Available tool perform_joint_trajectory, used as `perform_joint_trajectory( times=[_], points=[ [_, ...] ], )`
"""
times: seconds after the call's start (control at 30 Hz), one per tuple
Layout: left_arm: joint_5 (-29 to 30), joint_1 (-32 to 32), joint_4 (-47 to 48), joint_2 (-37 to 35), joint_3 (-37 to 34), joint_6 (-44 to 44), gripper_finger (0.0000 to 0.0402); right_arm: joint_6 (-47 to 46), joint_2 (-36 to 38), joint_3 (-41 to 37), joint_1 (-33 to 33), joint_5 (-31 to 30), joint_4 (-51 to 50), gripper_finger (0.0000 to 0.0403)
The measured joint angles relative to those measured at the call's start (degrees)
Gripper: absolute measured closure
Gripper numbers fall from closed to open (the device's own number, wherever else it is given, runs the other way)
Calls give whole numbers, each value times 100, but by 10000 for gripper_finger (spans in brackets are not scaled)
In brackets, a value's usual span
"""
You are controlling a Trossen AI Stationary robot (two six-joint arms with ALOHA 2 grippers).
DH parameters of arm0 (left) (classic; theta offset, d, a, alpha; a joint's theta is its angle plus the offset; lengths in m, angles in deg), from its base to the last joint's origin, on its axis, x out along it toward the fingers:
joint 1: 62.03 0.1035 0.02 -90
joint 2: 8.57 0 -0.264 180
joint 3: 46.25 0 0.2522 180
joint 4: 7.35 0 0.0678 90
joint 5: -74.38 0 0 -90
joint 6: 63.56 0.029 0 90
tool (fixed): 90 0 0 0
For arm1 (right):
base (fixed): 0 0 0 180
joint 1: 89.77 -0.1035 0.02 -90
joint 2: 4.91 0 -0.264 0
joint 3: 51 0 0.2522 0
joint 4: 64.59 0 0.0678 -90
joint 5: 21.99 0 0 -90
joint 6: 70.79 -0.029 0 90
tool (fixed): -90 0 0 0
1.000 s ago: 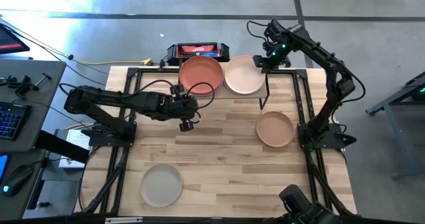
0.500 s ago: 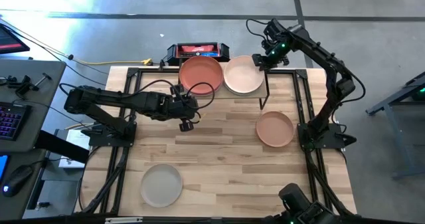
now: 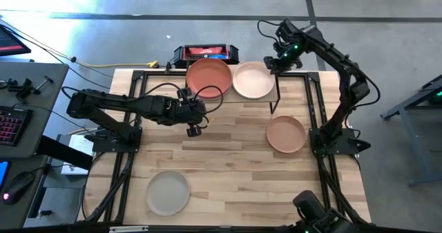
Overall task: Place and stack plates onto a shelf
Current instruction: Stack the light orange on top of the light blue plate on the shelf, then stack the brown plate on top of the light orange plate on the shelf
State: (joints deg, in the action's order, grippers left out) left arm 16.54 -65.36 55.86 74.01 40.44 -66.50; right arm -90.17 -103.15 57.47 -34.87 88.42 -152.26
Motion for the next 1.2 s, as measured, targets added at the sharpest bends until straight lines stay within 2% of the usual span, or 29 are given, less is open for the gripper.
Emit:
perform_joint_trajectory(
  times=[0.33,0.53,1.2],
  points=[
    [0,0,0,0,0,2,268,33,4,0,-13,2,-173,316],
    [-3,23,2,0,0,7,268,19,4,0,-132,257,-177,316],
    [-106,192,68,1,0,-122,268,15,87,2,-48,221,-570,316]
  ],
)
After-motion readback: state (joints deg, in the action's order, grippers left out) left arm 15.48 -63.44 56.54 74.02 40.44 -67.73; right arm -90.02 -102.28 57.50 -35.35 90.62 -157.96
